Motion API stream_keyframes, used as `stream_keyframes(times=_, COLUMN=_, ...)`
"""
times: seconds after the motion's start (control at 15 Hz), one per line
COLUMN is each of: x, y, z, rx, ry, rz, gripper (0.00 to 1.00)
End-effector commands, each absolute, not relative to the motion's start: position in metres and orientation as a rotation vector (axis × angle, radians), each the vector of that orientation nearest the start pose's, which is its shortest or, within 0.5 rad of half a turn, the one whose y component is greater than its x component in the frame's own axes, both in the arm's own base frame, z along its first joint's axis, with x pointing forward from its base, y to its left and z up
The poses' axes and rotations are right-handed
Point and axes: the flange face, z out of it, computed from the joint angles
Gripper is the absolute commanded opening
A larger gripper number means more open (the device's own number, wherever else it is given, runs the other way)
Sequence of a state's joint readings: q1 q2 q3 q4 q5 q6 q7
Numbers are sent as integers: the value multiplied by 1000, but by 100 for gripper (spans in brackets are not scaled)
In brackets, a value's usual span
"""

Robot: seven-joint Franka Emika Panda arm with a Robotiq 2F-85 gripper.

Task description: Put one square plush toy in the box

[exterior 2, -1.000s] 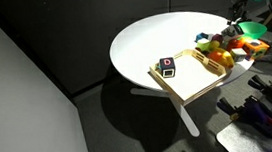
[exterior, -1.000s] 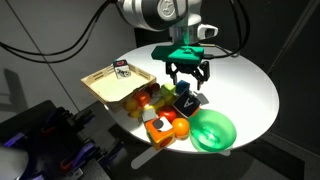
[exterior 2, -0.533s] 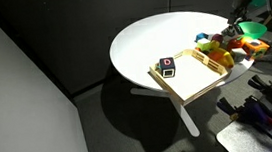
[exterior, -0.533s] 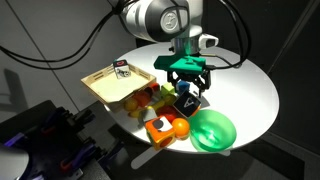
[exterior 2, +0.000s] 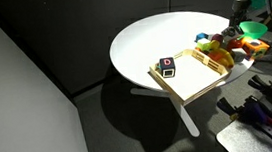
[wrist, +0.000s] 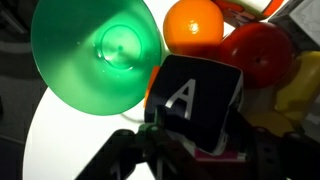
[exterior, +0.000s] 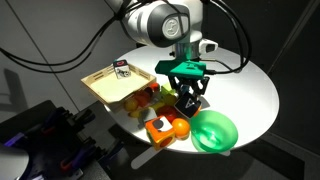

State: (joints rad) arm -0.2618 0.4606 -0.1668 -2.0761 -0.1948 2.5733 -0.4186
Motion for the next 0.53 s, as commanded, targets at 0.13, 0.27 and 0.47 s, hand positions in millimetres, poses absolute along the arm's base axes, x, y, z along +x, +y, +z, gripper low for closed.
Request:
stream_keyframes(times=0.13, x=548, y=-246, z=211, rx=-3329, ry=-316, rz=78, gripper=20)
stream_keyframes(times=0.27, x=549, y=-244, z=212, rx=-3328, ry=-307, rz=84, gripper=8)
stream_keyframes(times=0.47, x=550, y=-240, z=224, rx=-3320, ry=-286, rz=87, gripper=3)
